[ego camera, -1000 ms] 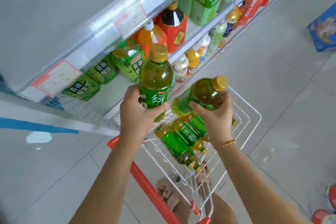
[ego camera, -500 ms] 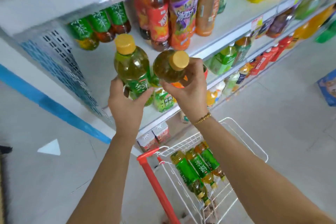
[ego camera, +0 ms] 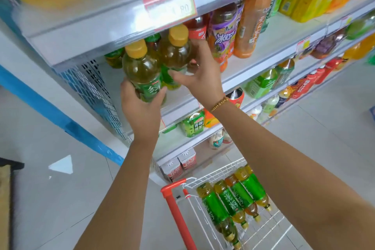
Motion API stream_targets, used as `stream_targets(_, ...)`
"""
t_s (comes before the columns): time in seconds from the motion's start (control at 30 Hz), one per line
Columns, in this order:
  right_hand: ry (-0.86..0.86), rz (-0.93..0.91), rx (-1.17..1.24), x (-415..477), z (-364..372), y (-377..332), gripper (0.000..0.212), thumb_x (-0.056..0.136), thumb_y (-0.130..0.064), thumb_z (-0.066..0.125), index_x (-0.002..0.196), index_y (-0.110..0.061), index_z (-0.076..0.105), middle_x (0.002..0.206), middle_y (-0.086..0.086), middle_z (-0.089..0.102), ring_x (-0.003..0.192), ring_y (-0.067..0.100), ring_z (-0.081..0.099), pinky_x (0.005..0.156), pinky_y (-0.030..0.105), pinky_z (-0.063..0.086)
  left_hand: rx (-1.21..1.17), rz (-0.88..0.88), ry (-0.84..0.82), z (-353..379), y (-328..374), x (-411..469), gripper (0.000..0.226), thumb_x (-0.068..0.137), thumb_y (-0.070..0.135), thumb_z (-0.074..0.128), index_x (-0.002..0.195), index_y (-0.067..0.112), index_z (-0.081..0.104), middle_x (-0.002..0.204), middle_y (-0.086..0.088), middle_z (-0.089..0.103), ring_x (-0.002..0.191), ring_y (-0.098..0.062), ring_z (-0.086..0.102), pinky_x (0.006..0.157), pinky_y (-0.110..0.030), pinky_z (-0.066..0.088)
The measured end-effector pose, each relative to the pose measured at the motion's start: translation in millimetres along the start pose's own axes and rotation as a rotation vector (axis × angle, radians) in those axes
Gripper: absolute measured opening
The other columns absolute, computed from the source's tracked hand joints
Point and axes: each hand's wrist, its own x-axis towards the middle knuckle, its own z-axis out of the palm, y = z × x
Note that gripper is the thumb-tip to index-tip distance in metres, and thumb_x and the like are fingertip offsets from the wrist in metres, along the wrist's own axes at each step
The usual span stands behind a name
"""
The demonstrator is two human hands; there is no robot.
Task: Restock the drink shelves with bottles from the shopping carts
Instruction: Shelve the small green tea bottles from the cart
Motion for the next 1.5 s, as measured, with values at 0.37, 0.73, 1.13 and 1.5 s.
stream_targets(0.37, -0.052, 0.054, -0.189, 32.2, 54.9, 45.6, 0.058, 0.077, -0.007, 0.069, 0.131, -0.003, 0.047, 0.117, 0.012, 0.064, 0.105, 0.024, 0.061, 0.091, 0.025, 0.047, 0.157, -0.207, -0.113, 12.9, -40.3, 36.8, 0.071, 0.066, 0.025, 0.083, 0.128, 0.011, 0.050, 0.122, -0.011, 0.056, 0.107, -0.021, 0.060, 0.093, -0.036, 0.051)
stream_targets(0.73, -0.060, 0.361, -0.379, 49.3, 89.5, 79.9, 0.046, 0.080, -0.027, 0.070, 0.115, -0.002, 0.052, 0.112, 0.016, 0.062, 0.104, 0.031, 0.058, 0.080, 0.033, 0.045, 0.207, -0.341, 0.031, 32.2, -70.1, 64.4, 0.056, 0.056, 0.019, 0.088, 0.095, 0.009, 0.049, 0.104, -0.016, 0.060, 0.096, -0.030, 0.060, 0.085, -0.043, 0.050)
stream_targets(1.13, 0.045, 0.424, -0.553, 74.0, 113.8, 101.9, 0.049, 0.094, -0.037, 0.047, 0.131, -0.008, 0.035, 0.127, 0.012, 0.051, 0.114, 0.029, 0.054, 0.083, 0.036, 0.044, 0.016, -0.385, 0.115, 73.9, -84.0, 111.1, 0.063, 0.062, 0.007, 0.085, 0.113, -0.002, 0.051, 0.111, -0.019, 0.064, 0.094, -0.020, 0.065, 0.073, -0.013, 0.048)
stream_targets(1.5, 0.035, 0.332, -0.693, 73.5, 117.4, 113.2, 0.053, 0.097, -0.034, 0.039, 0.146, -0.018, 0.026, 0.133, 0.008, 0.051, 0.115, 0.029, 0.053, 0.083, 0.035, 0.045, 0.076, -0.408, 0.152, 75.6, -93.8, 128.9, 0.066, 0.061, 0.018, 0.087, 0.114, 0.003, 0.051, 0.116, -0.013, 0.059, 0.099, -0.022, 0.062, 0.078, -0.019, 0.048)
